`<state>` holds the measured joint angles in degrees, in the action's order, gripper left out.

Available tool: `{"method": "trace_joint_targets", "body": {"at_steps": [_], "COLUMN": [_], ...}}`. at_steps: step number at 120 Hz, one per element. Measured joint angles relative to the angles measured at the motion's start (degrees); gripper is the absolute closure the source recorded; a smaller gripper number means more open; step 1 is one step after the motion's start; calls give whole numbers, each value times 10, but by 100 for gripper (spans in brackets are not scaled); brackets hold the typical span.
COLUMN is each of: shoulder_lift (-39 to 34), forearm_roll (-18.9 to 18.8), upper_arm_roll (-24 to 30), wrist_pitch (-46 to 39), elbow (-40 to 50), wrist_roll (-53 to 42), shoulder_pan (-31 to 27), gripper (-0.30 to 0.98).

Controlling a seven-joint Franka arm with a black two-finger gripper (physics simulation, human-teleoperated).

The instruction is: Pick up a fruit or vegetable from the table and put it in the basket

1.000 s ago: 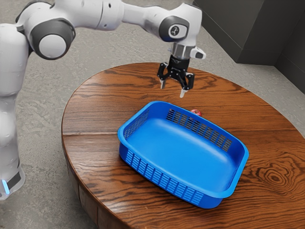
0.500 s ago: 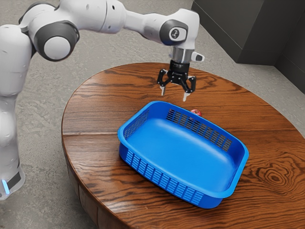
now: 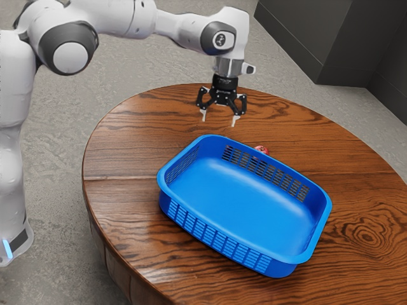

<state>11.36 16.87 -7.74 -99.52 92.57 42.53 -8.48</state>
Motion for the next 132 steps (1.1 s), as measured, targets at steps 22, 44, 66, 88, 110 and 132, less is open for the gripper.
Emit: {"method": "trace_joint_targets", "body": {"at_steps": [22, 44, 66, 88, 110, 132], "shoulder_lift": [34, 54, 73, 73, 94, 99], "forearm_roll": [0, 0, 0, 2, 14, 21], "upper_arm_roll": [3, 3, 16, 18, 16, 13], "wrist_pitch": [-1, -2, -4, -7, -9, -10], "elbow": [-25, -40, -62, -57, -53, -50], "wrist_roll": [5, 9, 12, 14, 14, 11], "shoulder_pan": [-2, -4, 0, 1, -3, -10], "gripper": [0, 0, 0, 0, 0, 1]}}
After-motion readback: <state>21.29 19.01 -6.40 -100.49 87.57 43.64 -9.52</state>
